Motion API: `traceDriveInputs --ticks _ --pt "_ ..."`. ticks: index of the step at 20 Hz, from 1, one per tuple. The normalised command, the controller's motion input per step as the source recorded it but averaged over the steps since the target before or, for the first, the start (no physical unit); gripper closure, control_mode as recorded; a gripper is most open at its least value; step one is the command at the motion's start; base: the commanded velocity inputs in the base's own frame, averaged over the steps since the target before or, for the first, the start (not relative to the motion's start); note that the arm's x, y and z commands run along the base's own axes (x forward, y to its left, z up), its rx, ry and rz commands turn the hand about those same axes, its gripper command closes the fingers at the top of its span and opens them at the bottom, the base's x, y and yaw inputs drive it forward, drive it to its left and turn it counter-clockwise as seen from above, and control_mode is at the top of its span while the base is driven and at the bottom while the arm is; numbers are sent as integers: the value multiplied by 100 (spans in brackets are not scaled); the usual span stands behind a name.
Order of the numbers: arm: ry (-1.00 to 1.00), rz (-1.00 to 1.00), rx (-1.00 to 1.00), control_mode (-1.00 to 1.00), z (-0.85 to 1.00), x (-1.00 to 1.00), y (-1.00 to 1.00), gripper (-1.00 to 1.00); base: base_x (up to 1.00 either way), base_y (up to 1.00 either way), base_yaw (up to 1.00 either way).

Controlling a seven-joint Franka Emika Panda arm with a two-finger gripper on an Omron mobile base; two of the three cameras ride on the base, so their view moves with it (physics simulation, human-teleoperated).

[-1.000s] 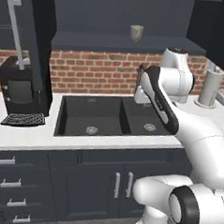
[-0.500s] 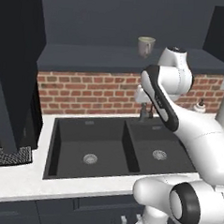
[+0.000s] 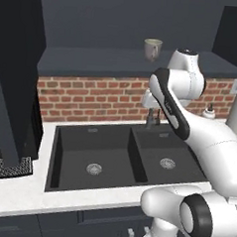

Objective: Gather all objects into one cabinet and sort the glasses and bowls to opposite sides.

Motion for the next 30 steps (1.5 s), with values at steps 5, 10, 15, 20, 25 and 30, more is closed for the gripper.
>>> traceDriveInputs --ticks 5,10,15,20,25,30 --pt "0 0 0 100 0 0 0 -100 63 21 -9" --pt "0 0 0 100 0 0 0 -100 32 19 -8" --pt "-28 -1 0 -100 17 4 19 -100 6 9 -2" --pt "-56 -4 0 -100 73 0 46 -100 0 0 0" --pt "-48 -9 0 -100 99 1 60 -100 0 0 0" --pt "-41 -26 0 -100 81 23 52 -100 0 0 0"
